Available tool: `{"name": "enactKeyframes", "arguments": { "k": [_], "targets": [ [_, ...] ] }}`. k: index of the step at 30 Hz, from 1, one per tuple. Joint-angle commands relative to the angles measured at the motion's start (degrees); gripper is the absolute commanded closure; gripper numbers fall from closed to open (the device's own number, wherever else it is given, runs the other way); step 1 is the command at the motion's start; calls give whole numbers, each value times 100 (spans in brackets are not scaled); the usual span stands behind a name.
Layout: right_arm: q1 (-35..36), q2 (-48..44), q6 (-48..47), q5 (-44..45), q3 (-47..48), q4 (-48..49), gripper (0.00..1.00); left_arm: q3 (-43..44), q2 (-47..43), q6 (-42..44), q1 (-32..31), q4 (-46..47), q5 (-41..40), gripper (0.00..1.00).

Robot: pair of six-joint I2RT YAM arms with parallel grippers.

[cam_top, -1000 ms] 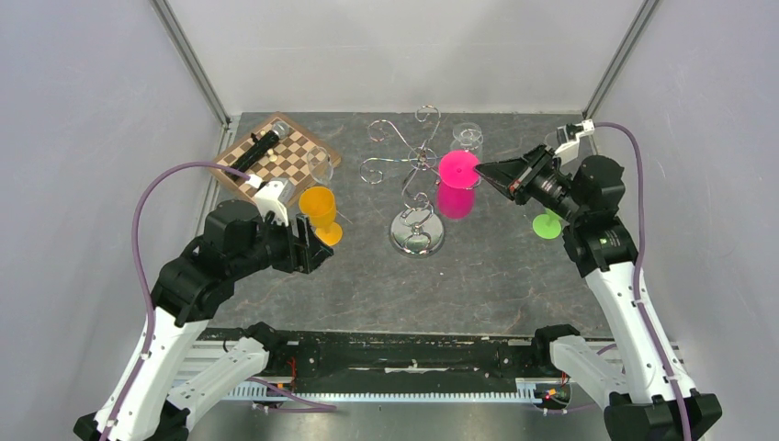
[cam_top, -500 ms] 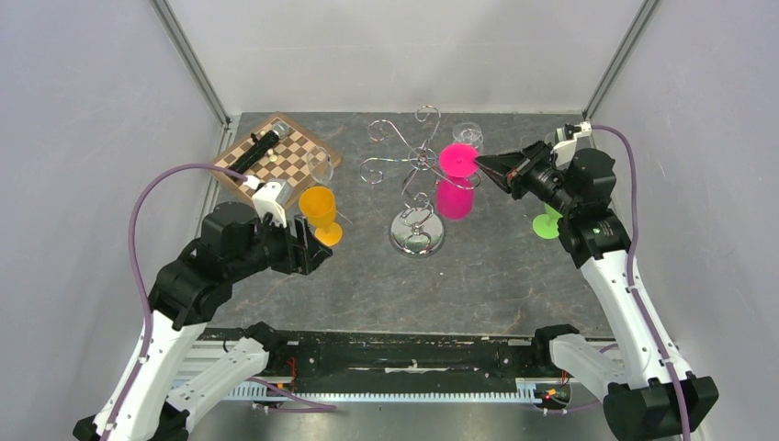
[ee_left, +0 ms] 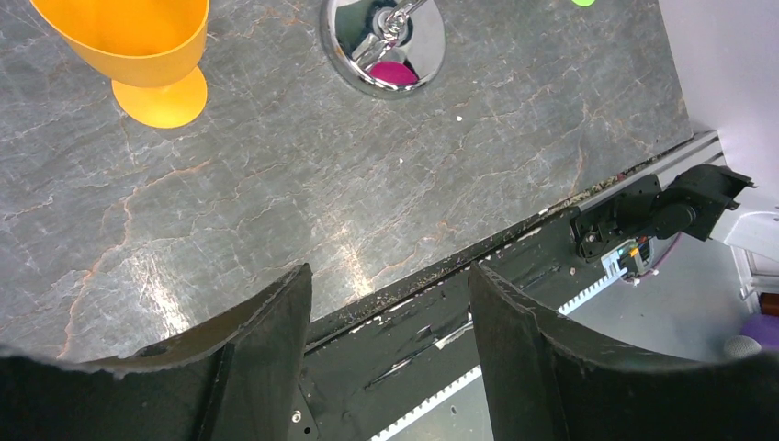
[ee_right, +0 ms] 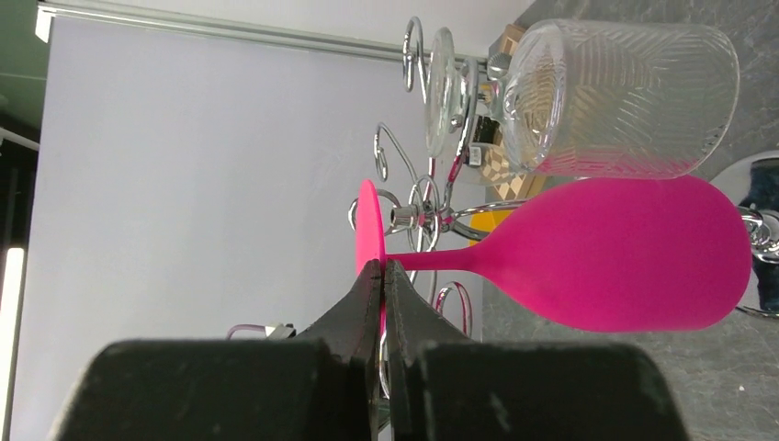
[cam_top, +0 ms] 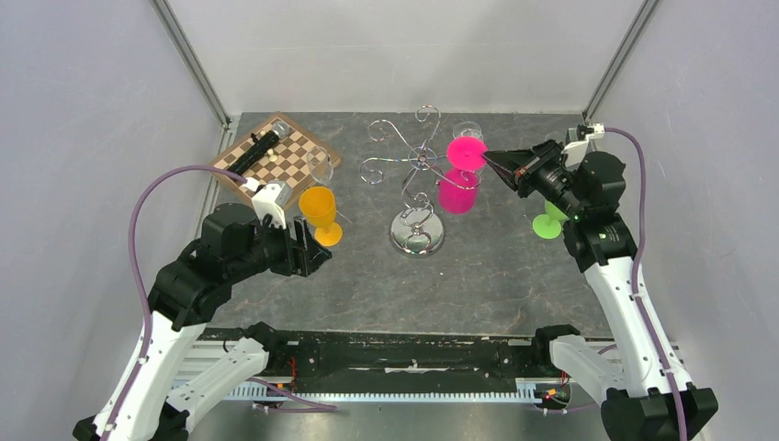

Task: Take the wine glass off the wine glass rack
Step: Pick up the wine glass from the wine rack.

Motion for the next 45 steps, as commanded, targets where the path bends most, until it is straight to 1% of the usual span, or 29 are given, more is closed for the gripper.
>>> {"name": "enactKeyframes", "arguments": {
  "k": [1, 14, 24, 32, 38, 43, 45],
  "targets": [
    [-146, -254, 123, 168, 26, 182, 100, 199, -25, -77, 14, 7, 87, 30],
    [-355, -734, 15, 351, -100, -239, 100, 232, -122, -101, 13, -56, 174, 30],
    [-399, -1280, 13, 421, -410, -385, 100, 284, -116, -111, 9, -116, 314, 30],
    [-400, -1830, -223, 435, -531, -550, 100, 331, -146, -219, 10, -108, 440, 30],
    [-399, -2149, -482, 208, -509, -730, 100, 342, -181, -293, 14, -101, 542, 29],
    [-398, -2320, -715, -279, -645, -652, 100, 329, -137, -434, 12, -22, 682, 29],
    [-404, -2338, -919, -458, -636, -648, 100, 329, -129, -456, 14, -9, 678, 26]
  ]
}}
